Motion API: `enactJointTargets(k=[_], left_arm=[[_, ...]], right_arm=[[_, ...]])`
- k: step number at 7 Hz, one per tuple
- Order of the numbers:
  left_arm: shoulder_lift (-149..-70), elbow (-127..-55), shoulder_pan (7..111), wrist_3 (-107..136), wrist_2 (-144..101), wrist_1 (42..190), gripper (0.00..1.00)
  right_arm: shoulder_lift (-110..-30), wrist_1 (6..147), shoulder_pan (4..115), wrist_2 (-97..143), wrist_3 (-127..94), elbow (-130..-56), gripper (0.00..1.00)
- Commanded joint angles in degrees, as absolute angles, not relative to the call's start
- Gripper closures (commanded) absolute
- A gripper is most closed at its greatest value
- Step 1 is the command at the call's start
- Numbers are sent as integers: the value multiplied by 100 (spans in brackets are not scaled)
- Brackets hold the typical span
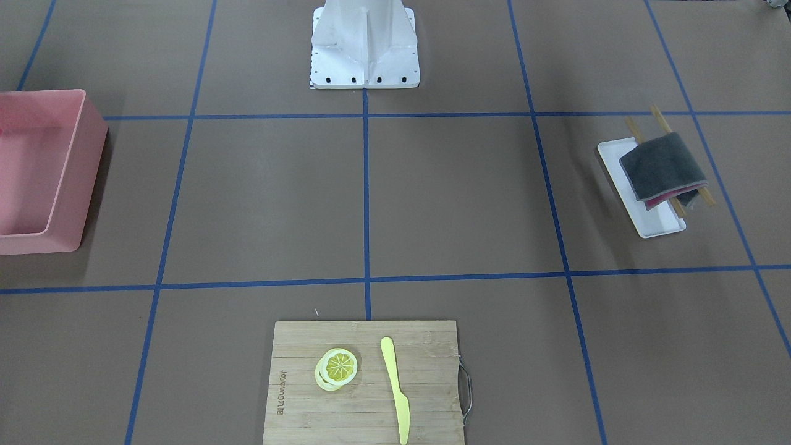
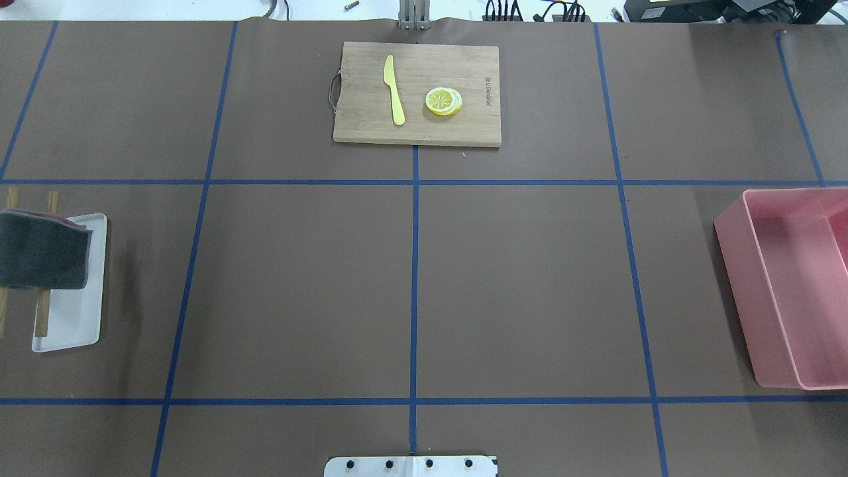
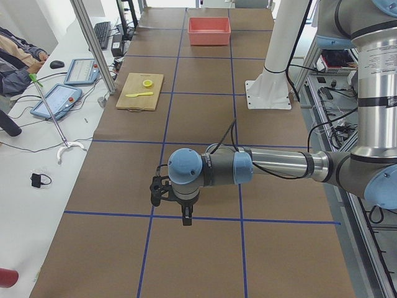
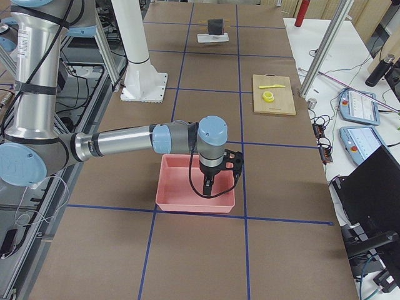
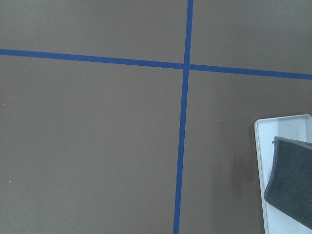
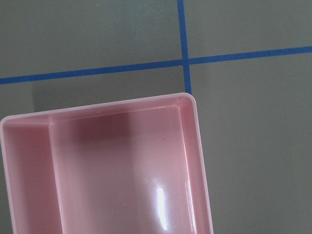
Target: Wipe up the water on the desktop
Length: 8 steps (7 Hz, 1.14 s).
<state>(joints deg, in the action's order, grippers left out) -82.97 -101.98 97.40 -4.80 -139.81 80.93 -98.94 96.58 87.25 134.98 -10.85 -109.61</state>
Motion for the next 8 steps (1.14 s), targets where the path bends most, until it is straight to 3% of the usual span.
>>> enactJointTargets(k=[1,8], left_arm=[[-8297,-10292,9729,-457,-14001,8095,2],[-8481,-10327,9459,-300,-14263,8086,3]], right_arm=[[-9888,9668,8728,13526,-1090,-10995,0],[-9861,9650,8719,13491,-1107,-11083,0]])
